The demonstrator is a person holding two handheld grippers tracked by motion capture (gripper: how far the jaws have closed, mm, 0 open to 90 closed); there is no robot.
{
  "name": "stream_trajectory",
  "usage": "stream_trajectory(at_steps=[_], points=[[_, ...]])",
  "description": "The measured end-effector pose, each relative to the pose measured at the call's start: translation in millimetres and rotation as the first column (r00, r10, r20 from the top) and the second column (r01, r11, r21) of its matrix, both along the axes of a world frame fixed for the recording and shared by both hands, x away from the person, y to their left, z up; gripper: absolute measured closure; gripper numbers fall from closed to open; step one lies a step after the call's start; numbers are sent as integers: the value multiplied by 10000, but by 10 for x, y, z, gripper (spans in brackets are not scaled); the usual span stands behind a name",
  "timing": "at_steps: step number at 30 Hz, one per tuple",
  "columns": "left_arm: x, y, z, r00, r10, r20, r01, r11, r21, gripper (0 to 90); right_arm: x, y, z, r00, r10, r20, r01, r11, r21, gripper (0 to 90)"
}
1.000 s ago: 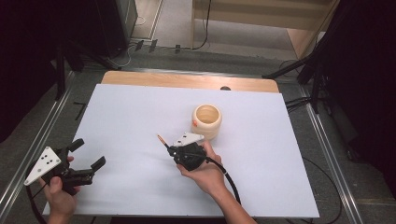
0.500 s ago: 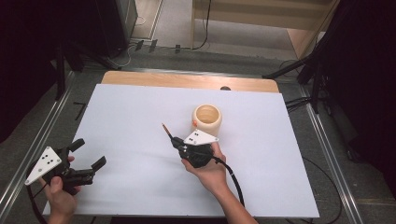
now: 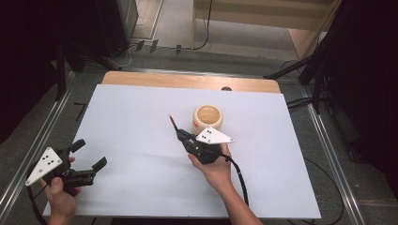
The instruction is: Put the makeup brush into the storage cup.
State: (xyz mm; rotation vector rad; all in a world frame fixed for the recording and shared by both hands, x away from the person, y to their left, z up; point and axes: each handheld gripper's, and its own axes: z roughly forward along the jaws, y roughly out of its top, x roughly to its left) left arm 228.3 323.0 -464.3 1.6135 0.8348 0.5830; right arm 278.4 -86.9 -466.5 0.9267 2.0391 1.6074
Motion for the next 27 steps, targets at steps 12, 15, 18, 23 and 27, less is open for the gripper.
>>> stream_trajectory(at_steps=[12,15,18,23,27], points=[[-4,8,3,10000,1,18,-1,10000,-4,0,60,-122,30,9967,-385,720,328,9964,778,844],[-6,10,6,10000,-9,12,9,10000,9,0,89,-178,35,9953,-552,791,471,9937,1012,844],[-8,7,7,10000,-28,28,28,10000,11,0,111,-230,40,9949,-667,758,568,9903,1265,844],[-7,-1,5,10000,-79,53,79,10000,-16,0,161,-341,48,9922,-985,759,845,9820,1692,844],[-4,-4,3,9999,-92,49,92,10000,-10,0,180,-387,54,9903,-1104,849,938,9794,1790,843]])
